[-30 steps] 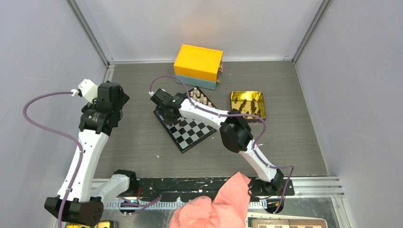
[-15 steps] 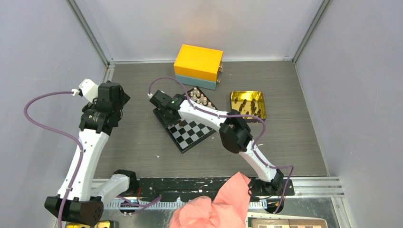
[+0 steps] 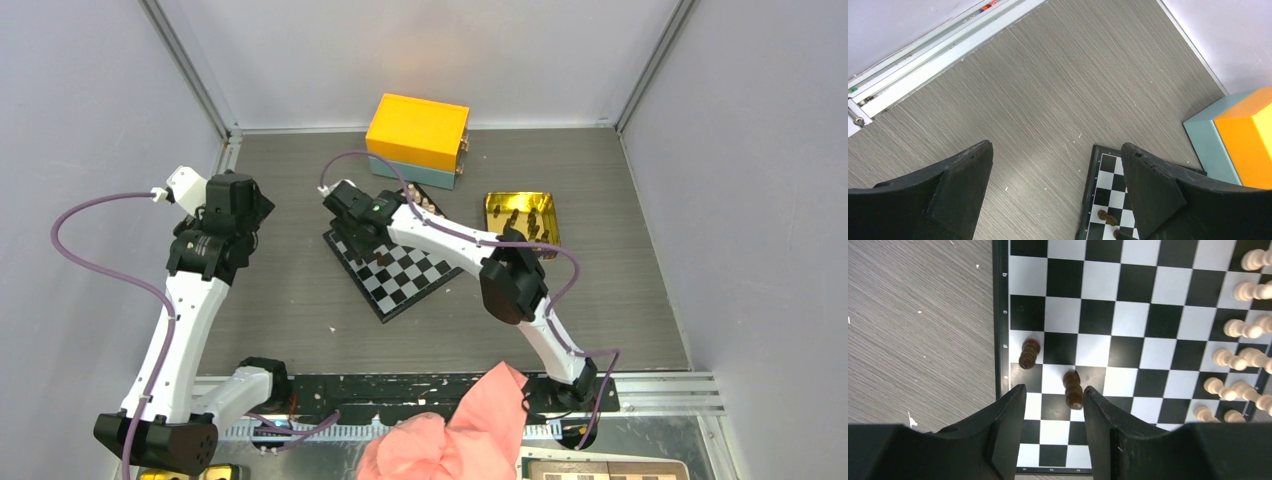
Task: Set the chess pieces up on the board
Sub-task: Move the chess piece to the chessboard.
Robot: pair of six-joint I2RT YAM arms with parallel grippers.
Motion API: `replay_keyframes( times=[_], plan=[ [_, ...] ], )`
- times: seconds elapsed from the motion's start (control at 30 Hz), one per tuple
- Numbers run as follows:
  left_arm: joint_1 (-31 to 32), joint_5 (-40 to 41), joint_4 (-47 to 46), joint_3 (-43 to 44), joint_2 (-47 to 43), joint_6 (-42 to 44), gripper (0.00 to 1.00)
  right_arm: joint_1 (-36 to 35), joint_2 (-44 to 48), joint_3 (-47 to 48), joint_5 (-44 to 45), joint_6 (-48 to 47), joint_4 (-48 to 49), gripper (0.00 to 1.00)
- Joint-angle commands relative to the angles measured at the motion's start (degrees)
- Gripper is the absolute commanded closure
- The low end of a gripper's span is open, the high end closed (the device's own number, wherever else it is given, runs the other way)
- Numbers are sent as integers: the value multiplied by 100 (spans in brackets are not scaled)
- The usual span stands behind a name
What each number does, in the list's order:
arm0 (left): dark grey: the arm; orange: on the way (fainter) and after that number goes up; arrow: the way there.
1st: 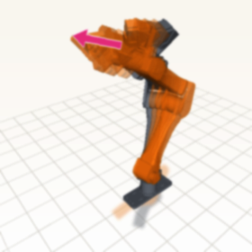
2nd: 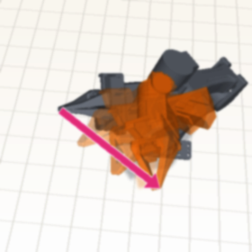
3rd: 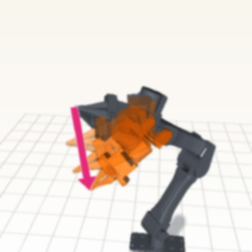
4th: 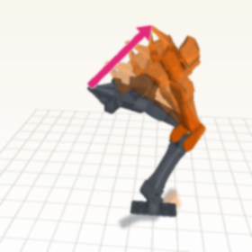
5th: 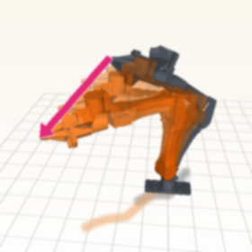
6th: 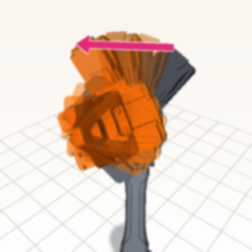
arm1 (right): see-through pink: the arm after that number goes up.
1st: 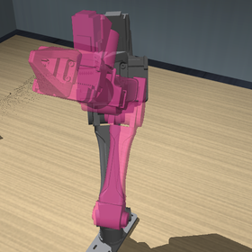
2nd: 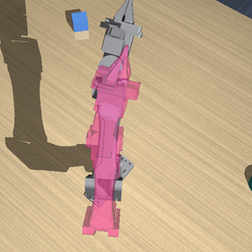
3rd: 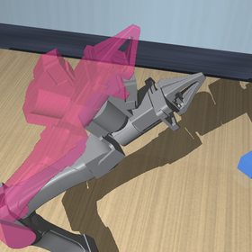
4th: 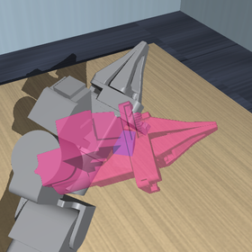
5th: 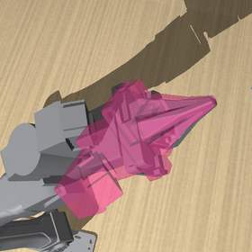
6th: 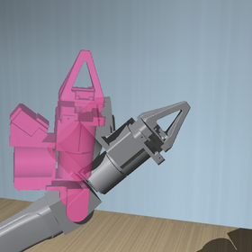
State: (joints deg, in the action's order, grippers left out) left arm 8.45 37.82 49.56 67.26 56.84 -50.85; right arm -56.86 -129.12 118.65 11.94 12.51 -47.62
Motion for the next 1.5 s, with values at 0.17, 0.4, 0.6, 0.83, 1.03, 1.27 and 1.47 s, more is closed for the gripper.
replay_keyframes(
  times=[0.17, 0.4, 0.6, 0.83, 1.03, 1.27, 1.47],
  plan=[
    [-36, -16, -197, -67, -69, -135, 0, 218, 824, -746, 120, 25, 389, 49],
    [-36, -47, -227, -108, -42, -144, 0, 239, 805, -923, -34, 96, 498, 50],
    [-36, -38, -228, -103, -24, -136, 0, 240, 681, -806, -134, 115, 482, 53],
    [-36, -13, -241, -132, -24, -126, 0, 244, 562, -720, -239, 154, 437, 60],
    [-36, -12, -258, -191, -41, -127, 0, 252, 497, -737, -343, 202, 433, 62],
    [-36, -29, -269, -238, -50, -133, 0, 256, 454, -764, -424, 246, 445, 63],
    [-36, -56, -280, -273, -65, -136, 0, 249, 392, -752, -464, 273, 405, 66]
  ],
)
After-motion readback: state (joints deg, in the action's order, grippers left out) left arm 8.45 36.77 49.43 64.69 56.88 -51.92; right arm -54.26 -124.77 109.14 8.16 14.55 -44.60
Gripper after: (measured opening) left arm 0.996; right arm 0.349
